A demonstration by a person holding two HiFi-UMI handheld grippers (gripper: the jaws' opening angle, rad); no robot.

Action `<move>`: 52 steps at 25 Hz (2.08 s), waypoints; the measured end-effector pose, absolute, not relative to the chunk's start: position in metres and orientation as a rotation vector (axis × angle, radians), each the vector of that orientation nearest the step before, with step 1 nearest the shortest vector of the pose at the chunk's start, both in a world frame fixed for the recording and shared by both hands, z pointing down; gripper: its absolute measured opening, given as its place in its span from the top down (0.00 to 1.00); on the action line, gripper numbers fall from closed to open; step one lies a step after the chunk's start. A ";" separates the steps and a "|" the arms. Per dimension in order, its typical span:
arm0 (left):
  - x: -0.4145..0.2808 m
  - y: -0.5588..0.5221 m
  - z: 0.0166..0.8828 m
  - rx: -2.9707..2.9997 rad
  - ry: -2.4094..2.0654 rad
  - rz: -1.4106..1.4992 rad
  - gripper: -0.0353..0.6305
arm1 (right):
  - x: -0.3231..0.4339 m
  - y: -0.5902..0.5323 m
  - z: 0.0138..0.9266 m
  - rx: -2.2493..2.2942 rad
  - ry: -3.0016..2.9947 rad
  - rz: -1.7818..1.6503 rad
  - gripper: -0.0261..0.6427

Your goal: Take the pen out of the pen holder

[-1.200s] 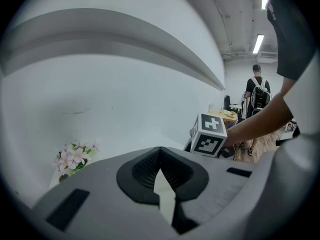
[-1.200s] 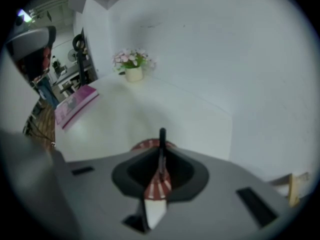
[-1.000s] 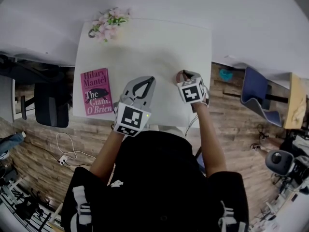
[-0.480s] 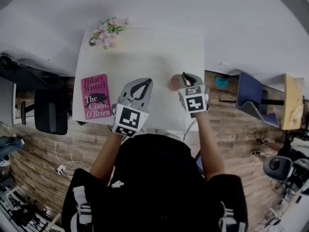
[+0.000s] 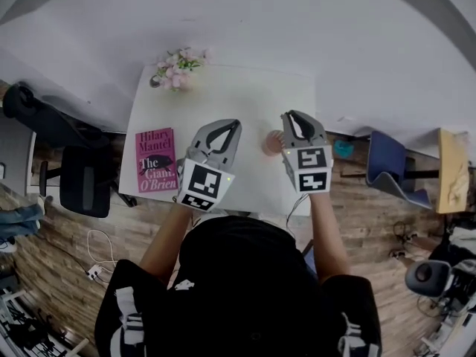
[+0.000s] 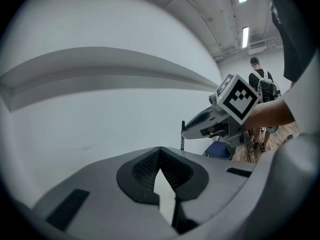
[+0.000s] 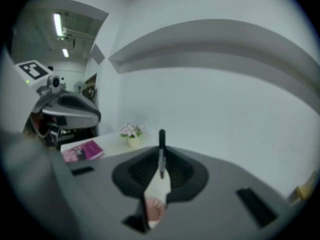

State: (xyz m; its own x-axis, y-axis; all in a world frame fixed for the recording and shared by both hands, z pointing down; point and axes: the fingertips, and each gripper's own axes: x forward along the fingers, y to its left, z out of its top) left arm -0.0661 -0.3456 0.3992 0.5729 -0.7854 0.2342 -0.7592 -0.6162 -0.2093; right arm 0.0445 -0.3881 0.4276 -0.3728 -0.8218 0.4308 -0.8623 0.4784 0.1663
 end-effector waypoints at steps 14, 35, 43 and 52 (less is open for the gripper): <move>-0.067 -0.357 0.325 -2.541 1.338 -0.359 0.92 | 0.044 -0.386 0.313 1.543 -2.437 -0.115 0.87; -0.068 -0.360 0.284 -2.516 1.349 -0.226 0.92 | 0.039 -0.375 0.279 1.584 -2.489 -0.257 0.87; -0.070 -0.362 0.286 -2.520 1.351 -0.229 0.92 | 0.031 -0.375 0.281 1.568 -2.501 -0.262 0.87; -0.073 -0.371 0.288 -2.525 1.364 -0.230 0.92 | 0.031 -0.384 0.285 1.570 -2.501 -0.256 0.87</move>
